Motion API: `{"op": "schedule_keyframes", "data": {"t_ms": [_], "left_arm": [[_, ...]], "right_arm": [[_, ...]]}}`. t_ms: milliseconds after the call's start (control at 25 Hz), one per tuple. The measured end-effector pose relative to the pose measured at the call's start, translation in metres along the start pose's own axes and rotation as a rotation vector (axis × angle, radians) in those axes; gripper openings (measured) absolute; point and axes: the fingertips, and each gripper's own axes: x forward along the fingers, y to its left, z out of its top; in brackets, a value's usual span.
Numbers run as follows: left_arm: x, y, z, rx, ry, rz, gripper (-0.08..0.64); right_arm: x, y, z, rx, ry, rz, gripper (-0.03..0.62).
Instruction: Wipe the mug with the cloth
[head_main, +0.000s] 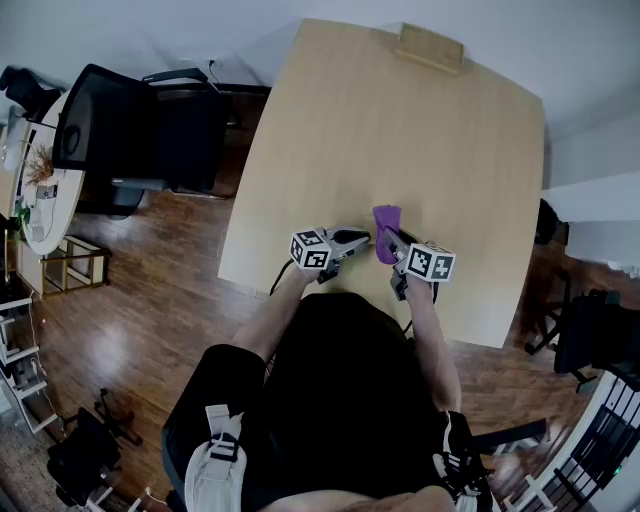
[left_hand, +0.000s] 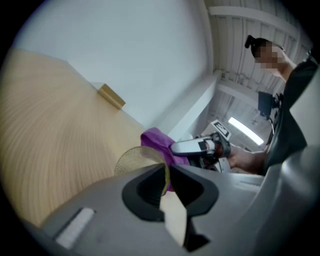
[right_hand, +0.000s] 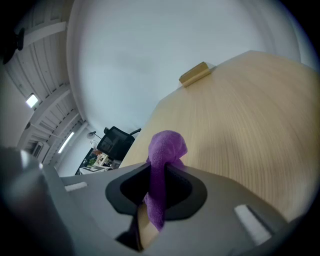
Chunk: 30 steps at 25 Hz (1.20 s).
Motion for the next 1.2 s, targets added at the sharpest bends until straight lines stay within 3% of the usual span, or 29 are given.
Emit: {"op": "schedule_keyframes", "data": {"t_ms": [80,280,520,600,680,840,1000,1120,1200], "left_arm": [[-0.006,0.003,-0.001,-0.064,0.005,0.007,0.071],[-0.022,0.015,-0.001,-0.317,-0.025,0.021,0.137],[-0.018,0.015,-0.009,-0.412,0.113,-0.004,0.105],[-0.018,0.01,-0.007,-0.345,0.131,-0.018,0.047],[-0.016,0.0,-0.002,-0.223,0.124,-0.025,0.041],[-0.015,-0.022,0.019,-0.026,0.025,-0.038,0.04],[-0.008,-0.052,0.043,0.163,-0.01,-0.071,0.04],[-0.003,-0.074,0.064,0.282,-0.054,-0.093,0.04],[-0.002,-0.085,0.075,0.329,-0.078,-0.101,0.04]], "right_arm": [[0.001,0.005,-0.005,0.016,0.005,0.018,0.064],[-0.002,0.014,-0.02,0.013,0.014,0.049,0.064],[-0.01,0.016,-0.037,0.051,0.022,0.071,0.064],[-0.013,0.015,-0.04,0.064,0.02,0.071,0.064],[-0.022,0.011,-0.034,0.094,-0.006,0.064,0.064],[-0.049,0.025,0.013,0.081,-0.118,0.06,0.064],[-0.054,0.098,0.055,-0.158,-0.149,0.119,0.064],[-0.044,0.121,0.057,-0.357,-0.102,0.07,0.064],[-0.047,0.116,0.059,-0.404,-0.107,0.026,0.064]]}}
